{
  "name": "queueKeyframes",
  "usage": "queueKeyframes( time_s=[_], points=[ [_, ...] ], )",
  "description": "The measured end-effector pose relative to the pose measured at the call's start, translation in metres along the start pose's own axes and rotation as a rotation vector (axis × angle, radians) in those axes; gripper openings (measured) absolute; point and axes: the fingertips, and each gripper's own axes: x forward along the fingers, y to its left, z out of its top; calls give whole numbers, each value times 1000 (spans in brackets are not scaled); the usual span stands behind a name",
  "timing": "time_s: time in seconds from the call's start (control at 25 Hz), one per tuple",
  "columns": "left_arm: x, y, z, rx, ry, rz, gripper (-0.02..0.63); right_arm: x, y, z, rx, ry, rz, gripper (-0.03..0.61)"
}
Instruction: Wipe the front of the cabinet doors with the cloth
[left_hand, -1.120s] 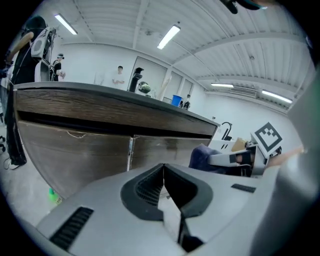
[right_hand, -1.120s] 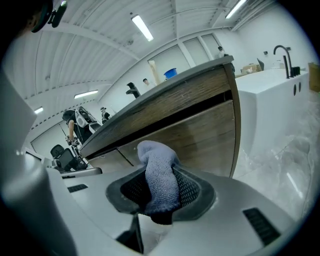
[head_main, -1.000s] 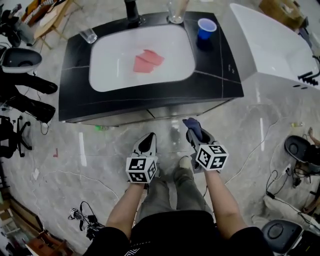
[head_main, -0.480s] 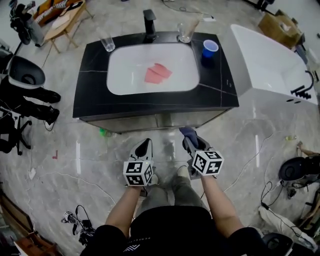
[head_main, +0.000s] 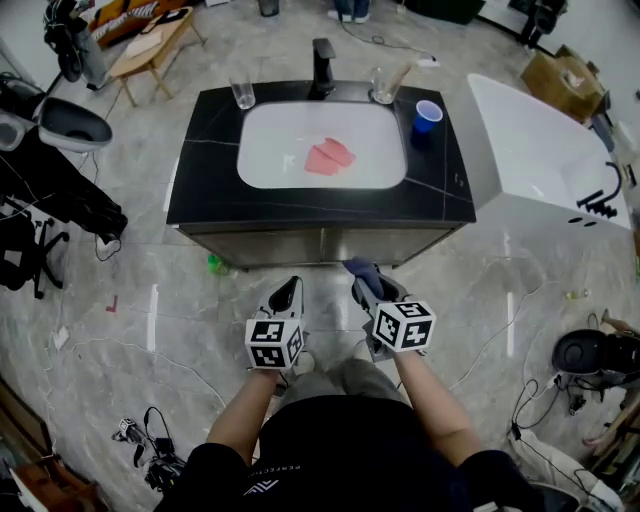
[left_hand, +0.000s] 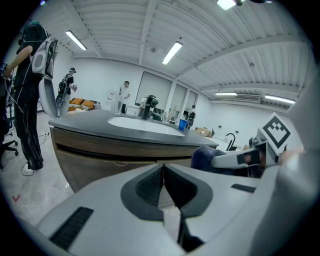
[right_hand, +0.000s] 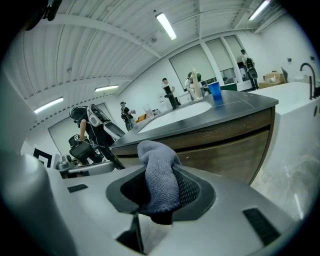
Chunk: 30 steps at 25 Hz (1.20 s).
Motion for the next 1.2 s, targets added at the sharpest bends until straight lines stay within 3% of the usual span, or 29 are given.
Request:
queueKeyframes(
  time_s=[0.4, 1.2],
  points=[
    [-33, -3, 6, 1, -19, -19, 9, -17, 42, 6, -38, -26, 58, 124],
    [-83, 3, -12, 7, -18, -45, 9, -44, 92, -29, -116, -31, 91, 123]
  ],
)
